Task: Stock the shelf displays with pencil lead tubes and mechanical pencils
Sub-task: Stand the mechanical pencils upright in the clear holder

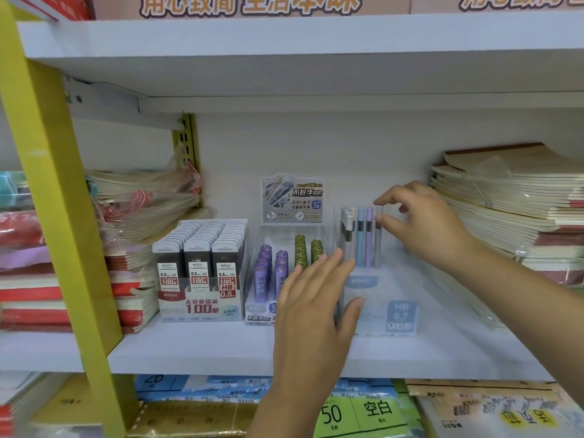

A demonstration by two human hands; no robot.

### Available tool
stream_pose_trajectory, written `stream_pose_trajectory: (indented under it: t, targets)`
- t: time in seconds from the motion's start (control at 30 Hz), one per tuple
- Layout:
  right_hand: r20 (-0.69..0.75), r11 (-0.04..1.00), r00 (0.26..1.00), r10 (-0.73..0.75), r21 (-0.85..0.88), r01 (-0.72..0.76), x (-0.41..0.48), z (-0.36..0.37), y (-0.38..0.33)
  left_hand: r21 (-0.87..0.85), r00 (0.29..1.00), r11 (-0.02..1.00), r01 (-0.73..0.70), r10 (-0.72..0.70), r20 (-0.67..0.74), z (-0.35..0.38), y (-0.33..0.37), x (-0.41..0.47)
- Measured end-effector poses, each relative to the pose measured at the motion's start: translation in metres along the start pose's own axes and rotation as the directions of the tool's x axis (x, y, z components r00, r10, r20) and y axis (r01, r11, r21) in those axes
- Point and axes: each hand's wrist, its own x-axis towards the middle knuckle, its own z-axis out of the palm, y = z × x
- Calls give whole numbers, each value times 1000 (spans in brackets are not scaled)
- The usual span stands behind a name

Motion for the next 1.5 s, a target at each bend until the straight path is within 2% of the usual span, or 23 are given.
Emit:
stream_pose_trajectory:
  t: [0.17, 0.23, 0.27, 0.33, 0.4, 0.47, 0.53, 0.6, 0.63, 0.67, 0.7, 0.73, 0.8, 0.9, 0.97, 1.03, 1.13, 1.23, 1.33, 1.5]
  targets:
    - [147, 984, 981, 126, 106, -143, 2, -1, -1, -16, 1000, 1000, 11, -11, 7, 0, -1, 2]
    - [154, 972, 977, 151, 155, -175, -3, -7, -7, -39, 999, 998, 40, -39, 30, -3, 2, 1]
    - [114, 964, 981, 159, 195, -179, -8, -12, -11, -49, 998, 997, 53, -51, 39, -5, 3, -2]
    - [-56, 933, 985, 165, 332, -138, -27, -24, -25, -44, 998, 998, 50, -48, 36, -15, 7, -13]
    - [-214, 871, 969, 126, 492, -5, -58, -38, -45, -21, 1000, 1000, 1, -1, 1, -29, 9, -33]
    - [-271, 818, 961, 49, 563, 117, -94, -47, -64, 19, 998, 998, -58, 58, -21, -41, 7, -64]
    - [-209, 779, 978, 2, 614, 130, -135, -40, -78, 59, 996, 996, -72, 69, 51, -49, -3, -107]
    - [-51, 746, 999, 12, 666, 24, -182, -14, -86, 71, 977, 997, 22, -36, 211, -50, -16, -159]
    - [63, 741, 998, 29, 668, -64, -209, 4, -88, 88, 942, 988, 123, -144, 303, -49, -22, -187]
    - [203, 744, 978, 45, 646, -168, -238, 25, -90, 121, 880, 962, 246, -274, 389, -47, -29, -215]
    - [368, 744, 928, 63, 602, -289, -268, 47, -90, 164, 793, 914, 372, -404, 456, -44, -36, -243]
    - [539, 735, 838, 83, 535, -417, -298, 71, -89, 212, 690, 850, 483, -518, 505, -40, -44, -270]
    - [791, 708, 599, 124, 353, -612, -354, 117, -85, 300, 457, 700, 648, -673, 582, -33, -57, -319]
    - [939, 684, 312, 143, 134, -717, -418, 174, -78, 405, 109, 470, 784, -747, 656, -23, -71, -373]
    - [968, 631, 180, 174, 30, -775, -446, 204, -74, 433, -24, 378, 818, -729, 684, -14, -78, -391]
    - [964, 587, 110, 242, -56, -808, -469, 231, -69, 414, -87, 303, 858, -709, 699, -5, -81, -400]
    - [945, 572, 16, 327, -184, -799, -498, 265, -65, 393, -153, 221, 893, -671, 725, 2, -86, -406]
    - [907, 537, -20, 421, -266, -801, -517, 290, -64, 359, -188, 139, 923, -651, 736, 1, -90, -410]
    - [865, 504, -14, 502, -305, -808, -528, 302, -68, 326, -206, 74, 942, -642, 739, -2, -93, -410]
    - [841, 546, 70, 537, -283, -789, -538, 314, -71, 295, -220, 30, 955, -594, 774, -1, -96, -413]
